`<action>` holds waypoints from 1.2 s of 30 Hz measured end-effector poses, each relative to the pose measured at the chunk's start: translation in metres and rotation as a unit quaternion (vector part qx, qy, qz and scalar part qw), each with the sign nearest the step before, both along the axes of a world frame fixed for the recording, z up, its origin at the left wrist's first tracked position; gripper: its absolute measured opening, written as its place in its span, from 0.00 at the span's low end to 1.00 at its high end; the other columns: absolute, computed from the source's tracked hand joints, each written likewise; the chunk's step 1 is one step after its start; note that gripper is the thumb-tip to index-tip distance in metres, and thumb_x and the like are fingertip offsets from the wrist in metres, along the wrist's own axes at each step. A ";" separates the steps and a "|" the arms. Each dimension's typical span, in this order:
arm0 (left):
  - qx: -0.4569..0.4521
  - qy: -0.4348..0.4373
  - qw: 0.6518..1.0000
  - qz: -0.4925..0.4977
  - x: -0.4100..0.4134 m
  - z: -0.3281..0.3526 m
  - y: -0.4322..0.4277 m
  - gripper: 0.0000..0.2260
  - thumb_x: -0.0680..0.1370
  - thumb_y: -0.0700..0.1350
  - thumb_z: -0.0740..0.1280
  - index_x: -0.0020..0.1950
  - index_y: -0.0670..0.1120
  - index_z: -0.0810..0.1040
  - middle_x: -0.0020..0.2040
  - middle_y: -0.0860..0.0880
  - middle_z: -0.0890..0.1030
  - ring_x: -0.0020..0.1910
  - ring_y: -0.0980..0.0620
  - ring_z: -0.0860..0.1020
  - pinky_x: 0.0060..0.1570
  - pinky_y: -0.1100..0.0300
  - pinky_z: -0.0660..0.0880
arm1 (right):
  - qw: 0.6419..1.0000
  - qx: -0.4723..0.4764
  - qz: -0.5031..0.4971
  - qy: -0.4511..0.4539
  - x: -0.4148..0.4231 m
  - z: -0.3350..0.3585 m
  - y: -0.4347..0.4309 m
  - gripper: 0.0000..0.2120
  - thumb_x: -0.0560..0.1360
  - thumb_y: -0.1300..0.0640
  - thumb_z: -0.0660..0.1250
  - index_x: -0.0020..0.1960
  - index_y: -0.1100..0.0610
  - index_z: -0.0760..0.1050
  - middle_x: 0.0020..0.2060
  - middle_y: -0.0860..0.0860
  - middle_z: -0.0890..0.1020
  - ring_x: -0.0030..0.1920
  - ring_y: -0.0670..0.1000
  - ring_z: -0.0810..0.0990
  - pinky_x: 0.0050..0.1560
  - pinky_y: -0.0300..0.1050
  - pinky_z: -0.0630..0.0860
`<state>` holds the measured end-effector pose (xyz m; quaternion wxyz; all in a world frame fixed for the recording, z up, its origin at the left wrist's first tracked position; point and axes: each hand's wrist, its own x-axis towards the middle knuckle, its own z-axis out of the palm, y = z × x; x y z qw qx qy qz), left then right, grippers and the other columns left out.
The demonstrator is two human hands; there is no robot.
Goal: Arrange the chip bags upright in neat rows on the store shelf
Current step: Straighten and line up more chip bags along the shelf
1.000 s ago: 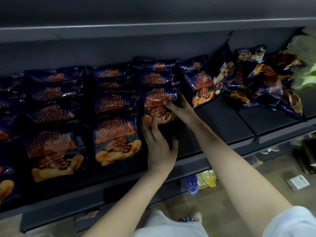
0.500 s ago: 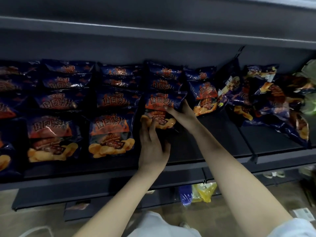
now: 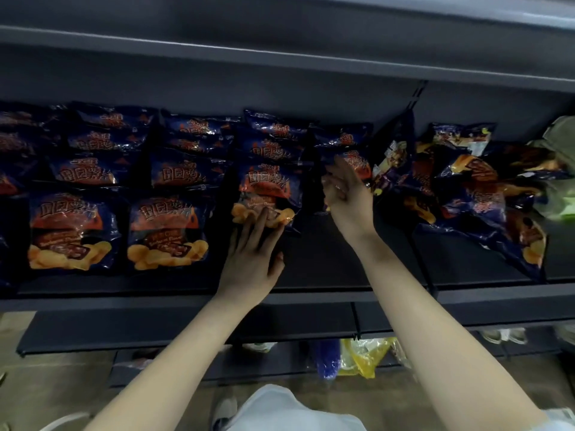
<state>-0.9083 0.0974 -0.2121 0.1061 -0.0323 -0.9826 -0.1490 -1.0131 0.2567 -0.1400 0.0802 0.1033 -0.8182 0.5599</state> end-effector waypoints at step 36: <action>0.438 0.018 0.896 0.073 -0.086 0.069 0.097 0.18 0.79 0.42 0.61 0.69 0.44 0.64 0.61 0.51 0.74 0.60 0.55 0.71 0.50 0.71 0.62 | 0.993 0.047 0.075 -0.082 -0.027 -0.008 0.106 0.26 0.78 0.56 0.62 0.74 0.55 0.60 0.66 0.51 0.73 0.67 0.47 0.70 0.63 0.33 0.67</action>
